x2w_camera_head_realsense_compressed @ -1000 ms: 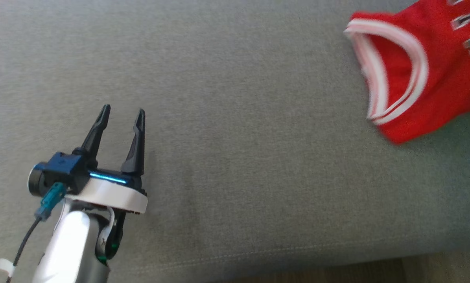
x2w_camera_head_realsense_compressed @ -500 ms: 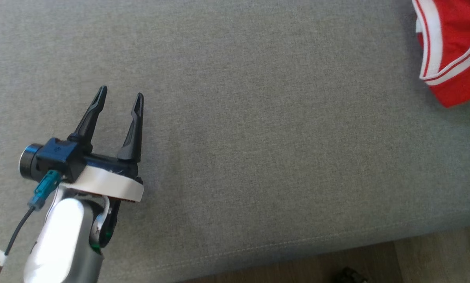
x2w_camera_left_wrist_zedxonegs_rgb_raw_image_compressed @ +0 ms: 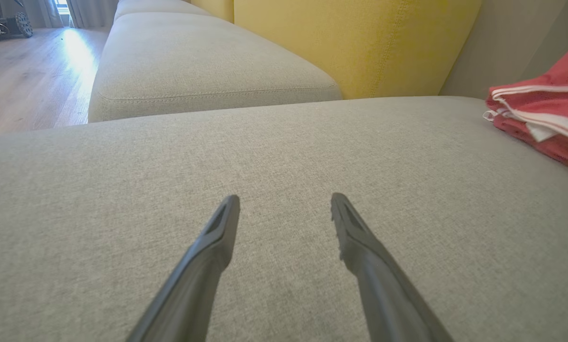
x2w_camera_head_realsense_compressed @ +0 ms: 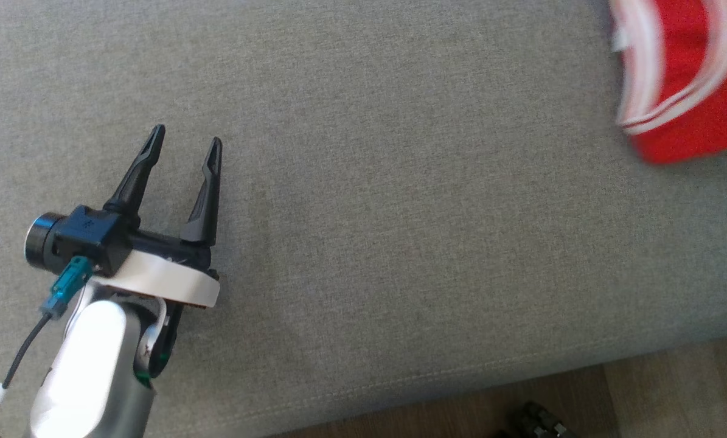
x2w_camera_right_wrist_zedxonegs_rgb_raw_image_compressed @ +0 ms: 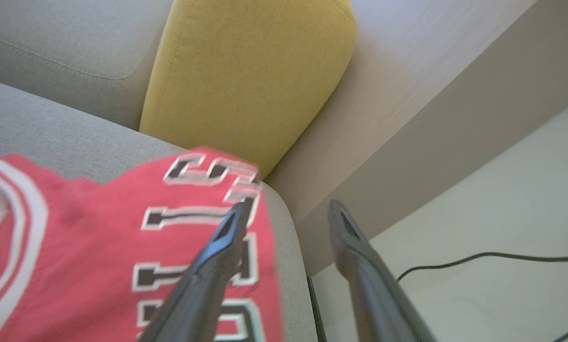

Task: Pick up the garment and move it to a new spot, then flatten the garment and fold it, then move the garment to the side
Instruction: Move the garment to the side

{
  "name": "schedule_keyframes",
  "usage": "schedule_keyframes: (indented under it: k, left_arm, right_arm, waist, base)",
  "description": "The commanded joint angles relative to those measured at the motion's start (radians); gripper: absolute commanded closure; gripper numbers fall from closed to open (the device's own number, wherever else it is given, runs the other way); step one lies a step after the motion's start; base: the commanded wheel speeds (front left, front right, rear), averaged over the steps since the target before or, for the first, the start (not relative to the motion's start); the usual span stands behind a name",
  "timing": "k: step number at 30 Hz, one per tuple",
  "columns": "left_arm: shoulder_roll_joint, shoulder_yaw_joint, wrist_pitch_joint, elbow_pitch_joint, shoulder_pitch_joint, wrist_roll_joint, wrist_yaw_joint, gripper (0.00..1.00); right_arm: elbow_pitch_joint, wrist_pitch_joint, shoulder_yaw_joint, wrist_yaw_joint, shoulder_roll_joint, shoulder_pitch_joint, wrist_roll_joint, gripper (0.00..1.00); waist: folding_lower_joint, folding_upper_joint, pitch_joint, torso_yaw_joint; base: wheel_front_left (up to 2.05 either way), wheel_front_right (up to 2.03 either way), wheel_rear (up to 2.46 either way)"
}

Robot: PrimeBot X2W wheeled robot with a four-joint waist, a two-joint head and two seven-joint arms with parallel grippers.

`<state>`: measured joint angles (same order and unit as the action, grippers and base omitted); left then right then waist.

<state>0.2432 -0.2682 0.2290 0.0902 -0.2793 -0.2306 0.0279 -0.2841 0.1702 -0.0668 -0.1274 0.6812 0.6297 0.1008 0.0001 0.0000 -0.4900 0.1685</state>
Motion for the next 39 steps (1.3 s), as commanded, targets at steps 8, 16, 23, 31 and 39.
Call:
schedule_keyframes:
  k: [8, 16, 23, 31, 39]
  left_arm:
    - [0.031, 0.036, -0.002, -0.026, -0.016, -0.009, -0.002, 0.00]
    - [0.020, 0.046, 0.007, 0.001, 0.026, -0.033, -0.018, 0.00]
    - [0.003, 0.051, 0.014, 0.027, 0.055, -0.053, -0.032, 0.00]
    - [-0.021, 0.053, 0.023, 0.063, 0.077, -0.071, -0.043, 0.00]
    - [-0.035, 0.063, 0.030, 0.099, 0.090, -0.080, -0.046, 0.00]
  right_arm:
    - [0.018, -0.055, -0.097, -0.003, -0.061, -0.049, -0.006, 0.00]
    - [0.081, -0.138, -0.151, -0.003, -0.246, -0.169, 0.016, 0.00]
    - [0.192, -0.175, -0.133, -0.003, -0.452, -0.285, 0.004, 0.00]
    - [0.251, -0.197, -0.029, -0.003, -0.605, -0.369, -0.017, 0.00]
    - [0.214, -0.245, 0.074, -0.003, -0.629, -0.409, 0.012, 0.00]
  waist:
    - [-0.0001, 0.0000, 0.030, -0.004]
    - [-0.0001, 0.0000, 0.112, -0.013]
    - [-0.0001, 0.0000, 0.180, -0.050]
    - [-0.0001, 0.0000, 0.237, -0.115]
    - [-0.0001, 0.0000, 0.288, -0.173]
  base:
    - [0.00, 0.00, 0.00]
    - [0.00, 0.00, 0.00]
    - [0.00, 0.00, 0.00]
    - [0.00, 0.00, 0.00]
    - [0.00, 0.00, 0.00]
